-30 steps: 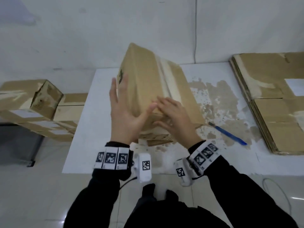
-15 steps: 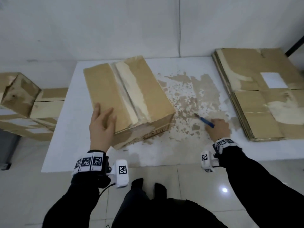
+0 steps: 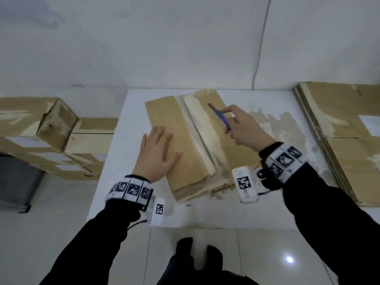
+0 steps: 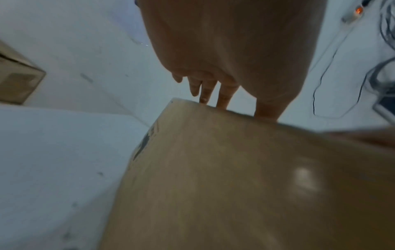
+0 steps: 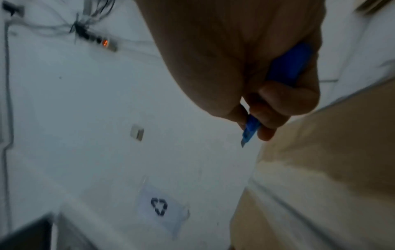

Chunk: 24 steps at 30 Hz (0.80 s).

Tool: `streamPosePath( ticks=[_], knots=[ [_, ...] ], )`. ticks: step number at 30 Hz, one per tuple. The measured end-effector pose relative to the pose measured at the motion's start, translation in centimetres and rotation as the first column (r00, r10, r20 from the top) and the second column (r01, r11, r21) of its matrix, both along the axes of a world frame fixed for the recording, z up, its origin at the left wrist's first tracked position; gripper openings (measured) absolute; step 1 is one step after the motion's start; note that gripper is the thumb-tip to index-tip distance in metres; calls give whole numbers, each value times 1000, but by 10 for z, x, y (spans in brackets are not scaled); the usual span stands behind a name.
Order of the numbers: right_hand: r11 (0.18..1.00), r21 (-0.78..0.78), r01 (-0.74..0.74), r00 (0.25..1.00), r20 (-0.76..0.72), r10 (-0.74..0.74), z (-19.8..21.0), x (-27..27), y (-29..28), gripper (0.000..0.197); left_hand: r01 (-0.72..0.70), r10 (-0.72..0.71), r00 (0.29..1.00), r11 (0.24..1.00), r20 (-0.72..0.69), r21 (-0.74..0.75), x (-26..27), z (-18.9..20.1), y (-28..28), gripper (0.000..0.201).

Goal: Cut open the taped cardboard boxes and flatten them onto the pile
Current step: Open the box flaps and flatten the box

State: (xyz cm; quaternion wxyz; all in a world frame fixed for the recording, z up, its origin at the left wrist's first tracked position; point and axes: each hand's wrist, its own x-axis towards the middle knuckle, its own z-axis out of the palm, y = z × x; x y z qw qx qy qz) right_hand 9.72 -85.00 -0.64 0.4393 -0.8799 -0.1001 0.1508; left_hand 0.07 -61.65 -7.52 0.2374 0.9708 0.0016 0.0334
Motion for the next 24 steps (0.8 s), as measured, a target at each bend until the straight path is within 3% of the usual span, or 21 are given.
streamPosePath(
  ticks=[4, 8, 10, 14, 17, 19, 24],
  knots=[
    [964, -254, -86, 996, 8, 91, 0, 29, 75, 35, -8, 13, 997, 998, -74, 58, 38, -8, 4, 75],
    [834, -532, -145, 981, 31, 190, -5, 46, 106, 36, -4, 8, 999, 996, -48, 89, 41, -23, 4, 77],
    [784, -610, -119, 975, 79, 209, -7, 48, 114, 25, 7, -4, 999, 997, -38, 77, 40, -27, 5, 80],
    [725, -683, -88, 968, 114, 225, -10, 47, 123, 15, 24, -22, 999, 998, -32, 50, 42, -29, 6, 85],
    [689, -717, -103, 951, 131, 279, -13, 49, 130, 28, 29, -27, 999, 999, -41, 32, 41, -29, 6, 83],
    [695, -714, -87, 951, 149, 271, -15, 51, 136, 36, 22, -21, 998, 999, -58, 31, 42, -28, 5, 79],
    [713, -699, -62, 953, 171, 250, -19, 54, 140, 33, 14, -11, 998, 999, -65, 36, 41, -23, 5, 73]
  ],
)
